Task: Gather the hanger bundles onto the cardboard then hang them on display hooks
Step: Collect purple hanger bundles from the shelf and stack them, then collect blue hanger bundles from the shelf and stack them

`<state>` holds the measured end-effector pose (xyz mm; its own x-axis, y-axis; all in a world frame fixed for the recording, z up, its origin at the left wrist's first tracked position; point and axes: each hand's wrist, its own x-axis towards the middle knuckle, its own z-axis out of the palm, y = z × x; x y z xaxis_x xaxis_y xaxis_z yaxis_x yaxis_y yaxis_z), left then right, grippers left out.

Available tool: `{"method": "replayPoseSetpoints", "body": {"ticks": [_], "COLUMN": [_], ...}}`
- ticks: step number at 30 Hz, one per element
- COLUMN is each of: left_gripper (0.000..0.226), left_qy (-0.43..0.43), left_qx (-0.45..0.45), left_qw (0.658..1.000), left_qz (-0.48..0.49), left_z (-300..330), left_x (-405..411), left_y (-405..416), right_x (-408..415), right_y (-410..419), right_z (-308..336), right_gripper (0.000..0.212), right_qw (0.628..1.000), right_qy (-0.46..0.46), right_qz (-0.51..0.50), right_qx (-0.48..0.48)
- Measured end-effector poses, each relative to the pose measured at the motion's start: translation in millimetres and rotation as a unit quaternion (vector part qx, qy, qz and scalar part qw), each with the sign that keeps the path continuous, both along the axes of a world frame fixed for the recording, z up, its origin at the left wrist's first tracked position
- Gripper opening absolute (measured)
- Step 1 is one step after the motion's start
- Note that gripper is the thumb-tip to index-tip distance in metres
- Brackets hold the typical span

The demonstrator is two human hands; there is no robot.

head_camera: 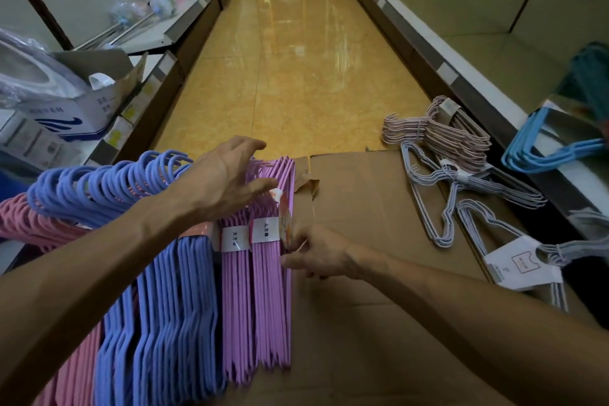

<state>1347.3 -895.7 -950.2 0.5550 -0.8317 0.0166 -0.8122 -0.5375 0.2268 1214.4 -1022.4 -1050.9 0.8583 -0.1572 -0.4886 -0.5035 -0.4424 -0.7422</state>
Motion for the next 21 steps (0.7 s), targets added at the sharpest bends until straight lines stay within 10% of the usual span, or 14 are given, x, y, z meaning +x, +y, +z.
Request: {"method": "replayPoseSetpoints", "body": {"ticks": [11,21], "left_gripper": [0.044,0.020], "left_qy": [-0.004,0.225], "left_qx": [-0.146,-0.312], "left_qw": [0.974,0.915], "left_qz": [-0.170,-0.123], "left_z": [23.8,39.9], "left_x": [-43.1,-97.8], "left_y": [-32.9,-105.2], "right_x": [-97.8,-202.3], "right_y": [-88.9,-158.6], "right_z": [59.1,85.4], "right_gripper": [0.032,0.018], "right_qw": [0.970,0.939], "right_qy": [-0.053,-0.063], "right_qz": [0.007,-0.107], "right_qx": [-0.236,-0.322]}}
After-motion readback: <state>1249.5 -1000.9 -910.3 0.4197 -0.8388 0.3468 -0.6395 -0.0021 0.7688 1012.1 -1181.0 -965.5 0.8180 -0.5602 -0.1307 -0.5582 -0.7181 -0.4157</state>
